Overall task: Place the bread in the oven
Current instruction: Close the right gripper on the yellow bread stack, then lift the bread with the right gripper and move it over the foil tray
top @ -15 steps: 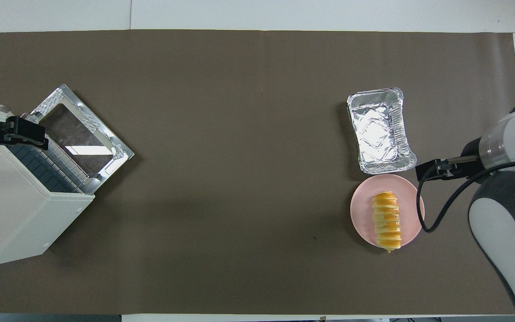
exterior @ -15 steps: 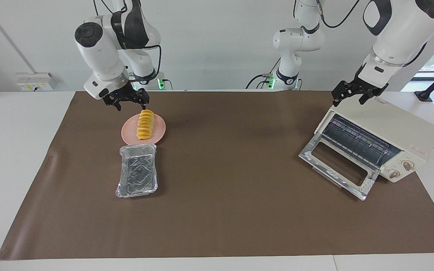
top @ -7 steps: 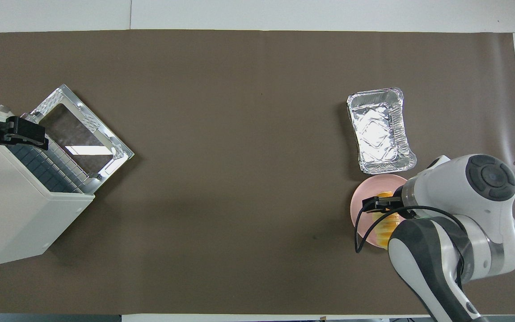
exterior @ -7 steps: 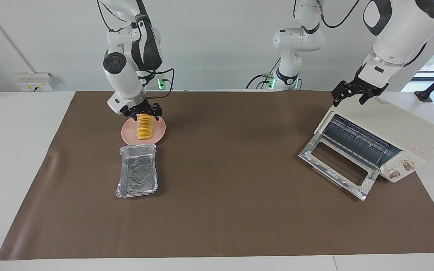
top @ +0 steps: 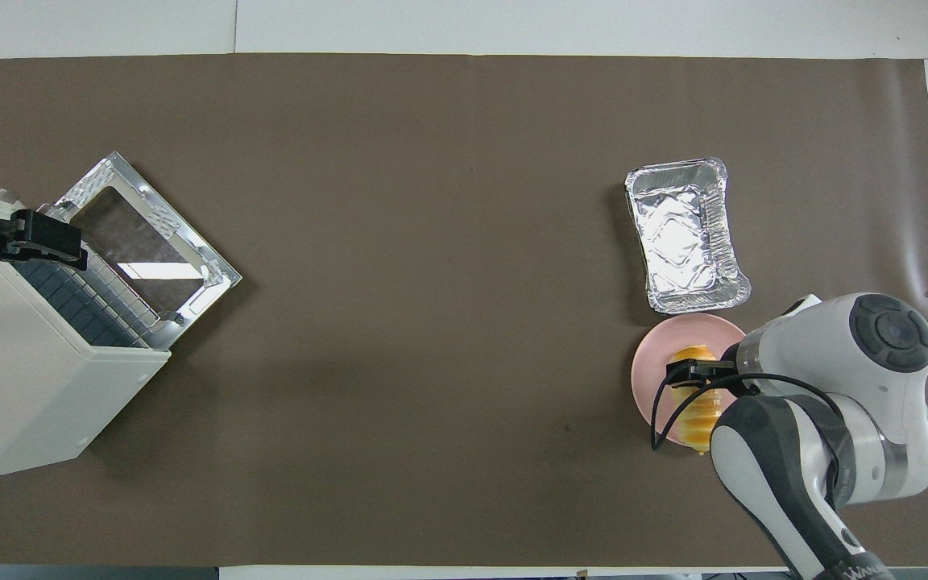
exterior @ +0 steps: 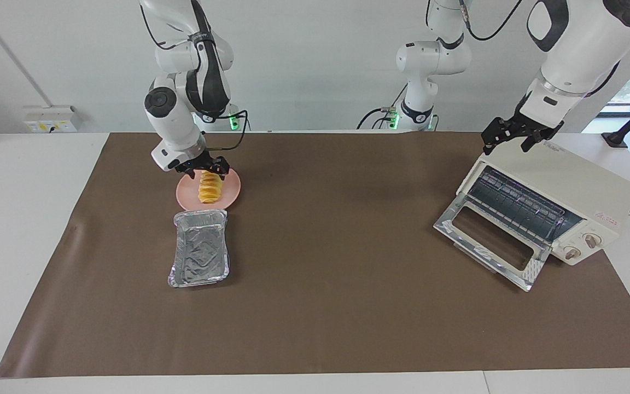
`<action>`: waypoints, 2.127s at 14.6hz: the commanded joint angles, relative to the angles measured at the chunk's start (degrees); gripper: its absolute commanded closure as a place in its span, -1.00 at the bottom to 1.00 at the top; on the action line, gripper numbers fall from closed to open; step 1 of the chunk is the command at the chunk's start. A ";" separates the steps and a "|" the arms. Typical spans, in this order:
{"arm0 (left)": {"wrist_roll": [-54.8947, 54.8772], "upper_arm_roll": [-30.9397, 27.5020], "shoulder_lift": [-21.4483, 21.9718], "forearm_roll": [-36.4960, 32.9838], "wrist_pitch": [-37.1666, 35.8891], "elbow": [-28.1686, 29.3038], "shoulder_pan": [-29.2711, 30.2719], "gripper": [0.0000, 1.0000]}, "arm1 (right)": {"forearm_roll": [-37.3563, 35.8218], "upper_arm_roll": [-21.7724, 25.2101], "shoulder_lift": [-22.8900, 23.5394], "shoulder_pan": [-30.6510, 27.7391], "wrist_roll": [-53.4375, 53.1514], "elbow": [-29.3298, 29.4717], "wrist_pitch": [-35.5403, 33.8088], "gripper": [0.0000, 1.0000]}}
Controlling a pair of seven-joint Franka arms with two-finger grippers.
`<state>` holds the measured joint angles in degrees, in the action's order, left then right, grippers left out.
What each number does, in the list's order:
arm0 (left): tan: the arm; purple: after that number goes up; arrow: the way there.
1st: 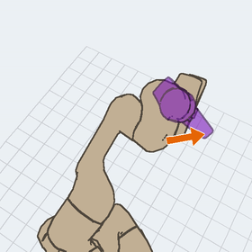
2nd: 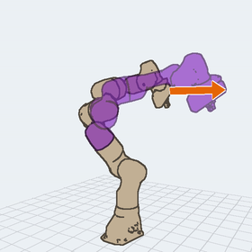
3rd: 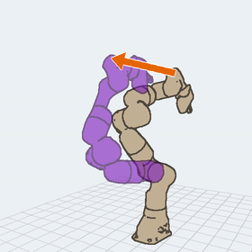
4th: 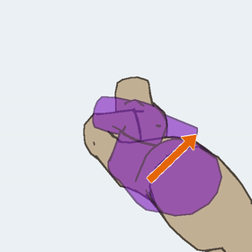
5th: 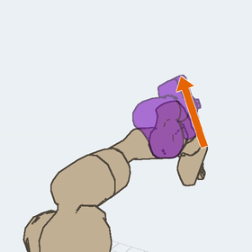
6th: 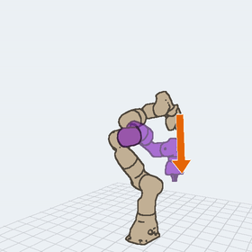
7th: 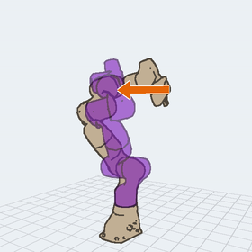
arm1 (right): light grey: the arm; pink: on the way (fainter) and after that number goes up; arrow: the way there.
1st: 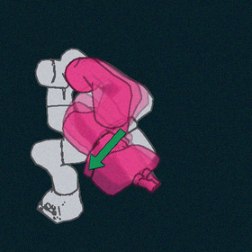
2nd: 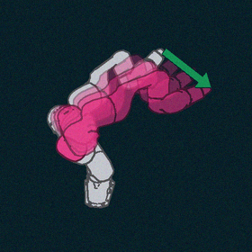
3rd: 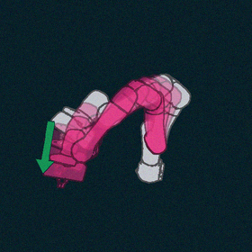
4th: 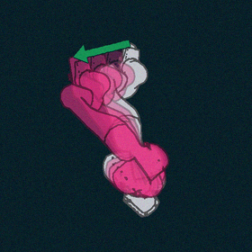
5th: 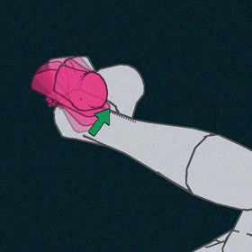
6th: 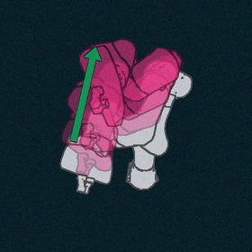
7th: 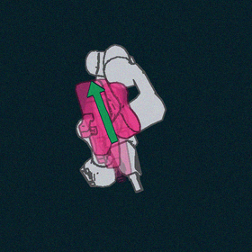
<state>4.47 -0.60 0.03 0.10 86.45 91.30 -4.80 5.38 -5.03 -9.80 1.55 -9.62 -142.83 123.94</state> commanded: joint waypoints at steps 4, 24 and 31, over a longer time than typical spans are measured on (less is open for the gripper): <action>-0.43 0.16 1.46 0.69 -0.14 1.25 0.67 -1.00 | 1.03 -0.42 1.36 -0.50 -0.31 -3.06 5.08 -0.85; -0.43 0.16 1.46 0.69 -0.14 1.25 0.67 -1.00 | -1.78 -0.07 13.73 -1.64 3.72 35.58 -18.82 1.00; -0.43 0.16 1.46 0.69 -0.14 1.25 0.67 -1.00 | -2.22 -0.15 25.00 -2.34 6.63 41.23 -8.72 1.00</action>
<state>4.47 -0.60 0.03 0.10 86.45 91.30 -4.80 3.38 -4.70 12.82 -0.61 -3.92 -103.37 114.18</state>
